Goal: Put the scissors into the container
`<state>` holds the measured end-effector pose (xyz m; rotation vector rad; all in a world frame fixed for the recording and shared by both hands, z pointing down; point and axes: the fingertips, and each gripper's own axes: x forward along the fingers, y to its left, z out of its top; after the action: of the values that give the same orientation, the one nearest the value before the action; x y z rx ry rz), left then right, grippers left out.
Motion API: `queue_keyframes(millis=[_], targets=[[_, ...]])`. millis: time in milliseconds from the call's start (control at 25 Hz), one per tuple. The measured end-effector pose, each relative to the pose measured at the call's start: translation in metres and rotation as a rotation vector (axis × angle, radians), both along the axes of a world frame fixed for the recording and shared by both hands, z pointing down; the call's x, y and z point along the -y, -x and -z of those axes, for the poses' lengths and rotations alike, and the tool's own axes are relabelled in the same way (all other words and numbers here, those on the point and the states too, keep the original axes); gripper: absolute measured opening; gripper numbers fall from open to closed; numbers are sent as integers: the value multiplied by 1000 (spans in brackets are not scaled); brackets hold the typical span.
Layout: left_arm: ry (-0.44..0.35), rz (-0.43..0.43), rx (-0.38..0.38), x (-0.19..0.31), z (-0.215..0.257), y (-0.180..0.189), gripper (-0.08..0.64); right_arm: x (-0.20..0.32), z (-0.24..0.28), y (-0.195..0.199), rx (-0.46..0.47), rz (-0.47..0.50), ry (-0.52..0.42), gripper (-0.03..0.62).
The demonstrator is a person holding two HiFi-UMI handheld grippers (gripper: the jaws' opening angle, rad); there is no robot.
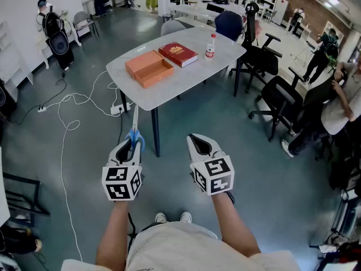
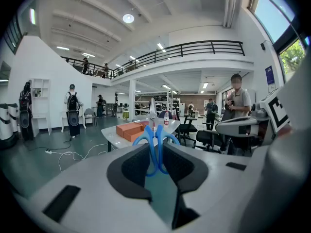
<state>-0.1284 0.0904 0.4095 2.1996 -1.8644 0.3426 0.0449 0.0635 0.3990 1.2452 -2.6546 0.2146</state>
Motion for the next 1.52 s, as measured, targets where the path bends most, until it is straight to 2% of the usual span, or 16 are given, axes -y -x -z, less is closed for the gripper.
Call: queue_keyframes(millis=[400,880,1240,1520], targets=[[19,12,7,-7,-2,-22,81,-4,-5,-18,17,13,28,5],[17,13,14,5,-4,-46,81,4,-9,-42,58,26,13,5],[36,-17,1,42,-18,-45,81,35,-16,-35,36,19,17,5],[60,-46,-4,106,-32,-23,81,94,-26,-12,20,-1,33,5]])
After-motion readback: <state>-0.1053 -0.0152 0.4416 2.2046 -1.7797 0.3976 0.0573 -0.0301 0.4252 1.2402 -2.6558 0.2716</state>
